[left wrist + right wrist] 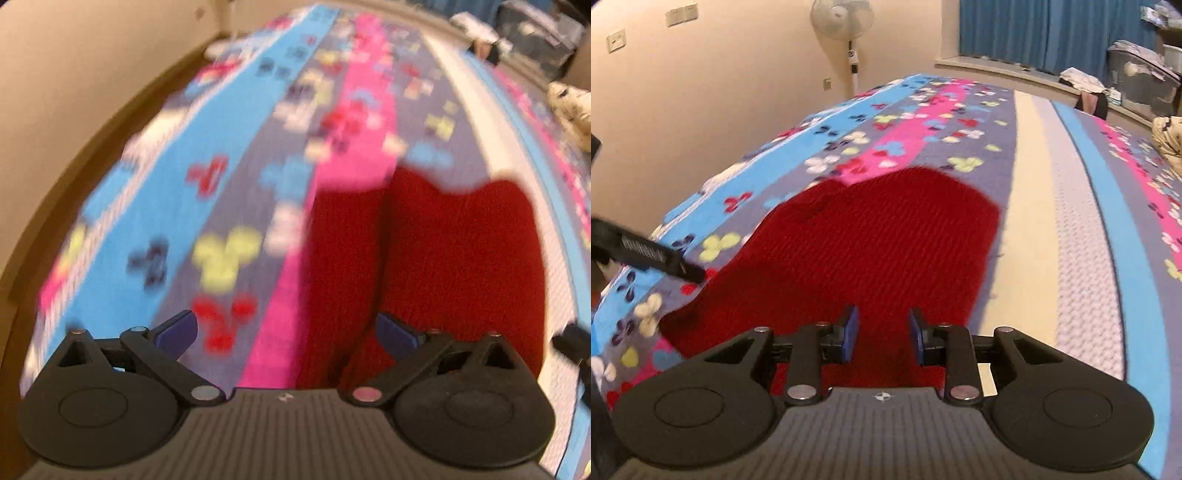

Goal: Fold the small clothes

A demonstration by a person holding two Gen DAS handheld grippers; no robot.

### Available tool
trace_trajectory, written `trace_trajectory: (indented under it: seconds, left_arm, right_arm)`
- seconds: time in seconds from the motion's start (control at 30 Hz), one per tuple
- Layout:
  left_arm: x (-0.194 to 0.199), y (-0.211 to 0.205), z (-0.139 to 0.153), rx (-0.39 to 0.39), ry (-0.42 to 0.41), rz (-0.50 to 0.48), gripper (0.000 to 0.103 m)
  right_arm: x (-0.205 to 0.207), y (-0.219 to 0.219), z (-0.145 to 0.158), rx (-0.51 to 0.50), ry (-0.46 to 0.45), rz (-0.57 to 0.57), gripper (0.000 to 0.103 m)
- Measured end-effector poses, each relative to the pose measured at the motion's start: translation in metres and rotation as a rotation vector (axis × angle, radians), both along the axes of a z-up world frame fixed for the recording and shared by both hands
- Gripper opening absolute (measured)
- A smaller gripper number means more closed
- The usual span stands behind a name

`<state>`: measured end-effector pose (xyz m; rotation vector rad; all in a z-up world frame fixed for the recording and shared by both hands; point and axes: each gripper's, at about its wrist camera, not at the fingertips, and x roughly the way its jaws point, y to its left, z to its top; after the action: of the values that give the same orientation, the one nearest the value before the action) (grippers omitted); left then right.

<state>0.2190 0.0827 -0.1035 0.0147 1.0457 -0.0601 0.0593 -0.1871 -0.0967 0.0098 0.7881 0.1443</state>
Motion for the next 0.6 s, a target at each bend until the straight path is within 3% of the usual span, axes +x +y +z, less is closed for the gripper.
trace_trajectory:
  seconds: [0.07,0.17,0.33,0.6]
  left_arm:
    - [0.028,-0.012,0.015,0.018,-0.033,-0.07,0.103]
    - [0.077,-0.044,0.024,0.062,-0.055,-0.251,0.101]
    - [0.129,-0.085,0.006,0.15,-0.014,-0.57,0.098]
    - [0.156,-0.112,-0.034,0.106,0.079,-0.771,0.098]
  right_arm:
    - [0.008,-0.011,0.005,0.017,0.004,-0.014,0.031]
    - [0.021,-0.019,0.0,0.053,0.021,-0.027,0.031]
    - [0.039,-0.02,-0.011,0.085,0.049,-0.02,0.031]
    - [0.056,-0.033,-0.024,0.144,0.074,-0.039,0.034]
